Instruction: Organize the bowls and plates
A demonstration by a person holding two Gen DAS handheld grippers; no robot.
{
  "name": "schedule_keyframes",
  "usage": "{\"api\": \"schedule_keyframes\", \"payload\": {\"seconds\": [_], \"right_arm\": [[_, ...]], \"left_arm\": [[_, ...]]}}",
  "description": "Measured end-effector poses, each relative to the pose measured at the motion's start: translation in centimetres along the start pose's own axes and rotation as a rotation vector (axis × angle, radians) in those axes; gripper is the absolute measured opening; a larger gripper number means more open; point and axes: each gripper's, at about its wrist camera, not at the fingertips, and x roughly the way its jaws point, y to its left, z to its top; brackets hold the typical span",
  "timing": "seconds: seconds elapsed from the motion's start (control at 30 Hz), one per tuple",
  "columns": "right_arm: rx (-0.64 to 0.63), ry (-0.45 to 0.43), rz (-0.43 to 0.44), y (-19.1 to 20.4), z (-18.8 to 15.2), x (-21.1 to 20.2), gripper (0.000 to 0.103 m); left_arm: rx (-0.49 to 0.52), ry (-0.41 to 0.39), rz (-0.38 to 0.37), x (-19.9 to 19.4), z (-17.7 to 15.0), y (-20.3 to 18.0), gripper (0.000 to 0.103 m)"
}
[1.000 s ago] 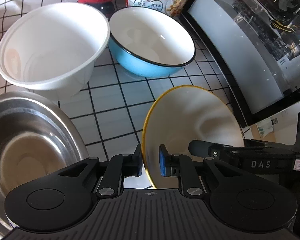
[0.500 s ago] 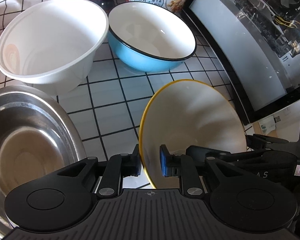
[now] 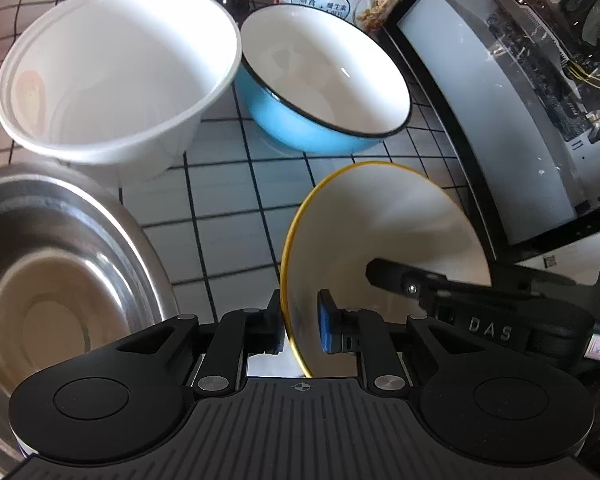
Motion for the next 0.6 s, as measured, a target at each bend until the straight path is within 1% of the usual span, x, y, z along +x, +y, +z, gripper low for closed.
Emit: {"api": "schedule_keyframes", "payload": {"seconds": [0.17,0.3,0.4,0.47,0.53,0.6], "right_arm": [[0.001,-0.012,-0.005,-0.3,1.3,0.7,0.053],[0.006,-0.014,-0.010,-0.7,2.3,1.0,0.053],[0.010,-0.019,-0.007,-0.8,2.4,0.7,0.054],[0.009,-0.031,-0.016,-0.9,2.3,0.1,0.054],[-0.001,-0.060,-0.027,-0.8,2.3,-0.9,0.054],[-0.015,-0.097,-0.035,-0.6,2.5,-2.3,0.054]], "left_arm": [[0.002,-0.026,0.011,0.6,1.6,-0.2,0.018],[0.012,-0.022,0.024,1.0,2.3,-0.6,0.018],[0.015,-0.013,0.014,1.0,2.2,-0.6,0.018],[0.029,-0.014,0.000,0.3,2.0,-0.6,0.018],[0.063,-0.027,0.002,-1.1,1.8,-0.8,0.019],[0.085,-0.077,0.001,-3.2,1.5,-0.7,0.019]]}}
